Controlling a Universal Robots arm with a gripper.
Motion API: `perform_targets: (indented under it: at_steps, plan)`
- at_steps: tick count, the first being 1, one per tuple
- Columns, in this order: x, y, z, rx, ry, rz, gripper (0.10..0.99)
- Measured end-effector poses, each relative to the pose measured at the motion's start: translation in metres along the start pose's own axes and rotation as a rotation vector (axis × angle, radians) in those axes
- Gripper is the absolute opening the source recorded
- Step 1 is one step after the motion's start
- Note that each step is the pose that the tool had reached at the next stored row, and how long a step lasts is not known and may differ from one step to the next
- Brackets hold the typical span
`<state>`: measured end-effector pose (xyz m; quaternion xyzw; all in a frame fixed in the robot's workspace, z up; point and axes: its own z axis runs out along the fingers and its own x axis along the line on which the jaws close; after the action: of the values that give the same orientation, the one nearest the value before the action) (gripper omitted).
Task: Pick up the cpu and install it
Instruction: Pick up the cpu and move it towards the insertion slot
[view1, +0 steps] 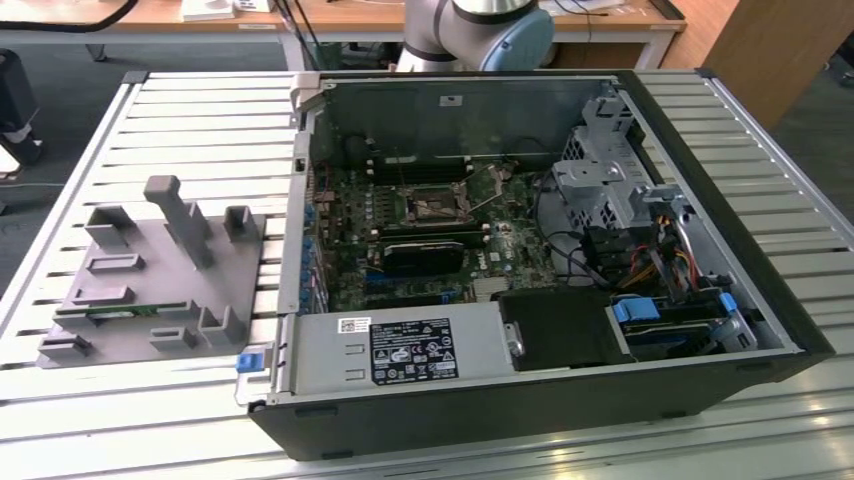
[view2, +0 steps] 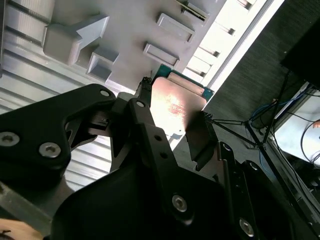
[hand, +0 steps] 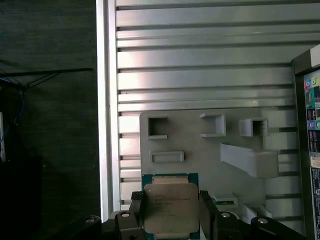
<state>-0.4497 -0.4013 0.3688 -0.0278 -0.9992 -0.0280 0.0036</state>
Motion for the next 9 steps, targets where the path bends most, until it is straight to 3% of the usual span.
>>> perform_targets:
  at_steps: [9]
  plan:
    - [0.0001,0.0007,-0.0078,0.000,0.0000,0.000,0.525]
